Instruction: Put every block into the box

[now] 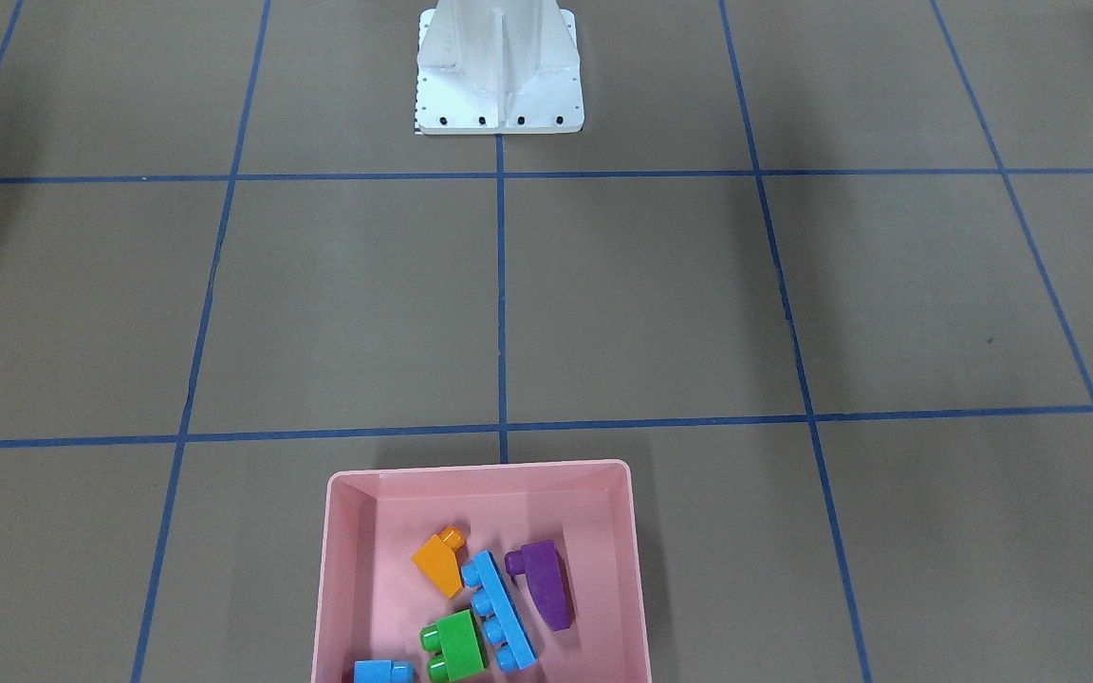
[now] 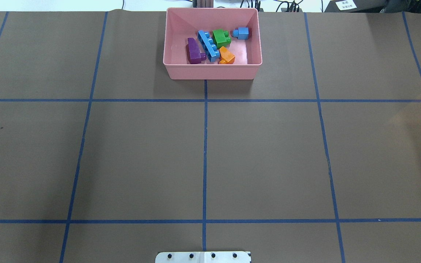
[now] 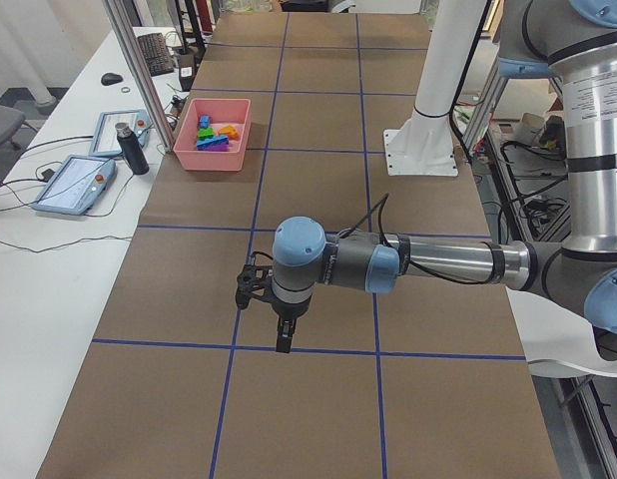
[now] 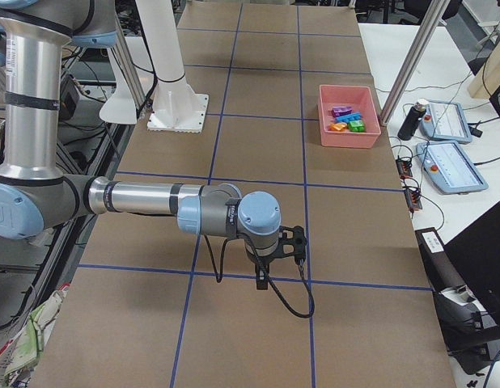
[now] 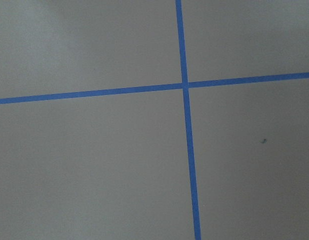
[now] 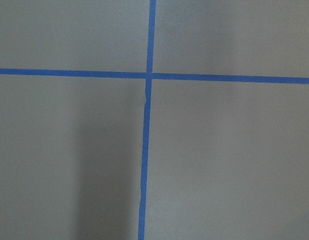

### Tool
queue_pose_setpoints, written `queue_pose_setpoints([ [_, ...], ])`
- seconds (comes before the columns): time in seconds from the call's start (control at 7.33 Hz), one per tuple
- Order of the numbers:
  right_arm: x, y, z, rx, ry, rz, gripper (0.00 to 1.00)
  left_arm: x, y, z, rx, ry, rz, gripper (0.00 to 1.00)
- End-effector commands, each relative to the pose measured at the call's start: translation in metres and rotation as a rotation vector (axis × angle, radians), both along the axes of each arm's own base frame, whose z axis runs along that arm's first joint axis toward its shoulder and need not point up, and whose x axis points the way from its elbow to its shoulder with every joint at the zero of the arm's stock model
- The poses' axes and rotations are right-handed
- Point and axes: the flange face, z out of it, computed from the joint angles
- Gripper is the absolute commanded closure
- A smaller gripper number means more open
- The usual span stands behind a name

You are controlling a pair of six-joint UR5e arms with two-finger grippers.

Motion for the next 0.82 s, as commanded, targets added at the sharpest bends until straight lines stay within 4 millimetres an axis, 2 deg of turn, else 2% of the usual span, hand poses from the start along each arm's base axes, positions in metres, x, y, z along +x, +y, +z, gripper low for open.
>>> queue_pose_setpoints([
  [0.0, -0.0006, -0.0001, 0.0022, -0.008, -0.004, 0.002, 0.00, 0.0002, 0.0000, 0.0023, -0.004, 0.003, 0.000, 0.00],
  [0.68, -0.0003, 0.0016, 0.0042, -0.011, -0.006, 0.003, 0.00, 0.0003, -0.0066, -0.0019, 0.005, 0.006, 0.001, 0.00],
])
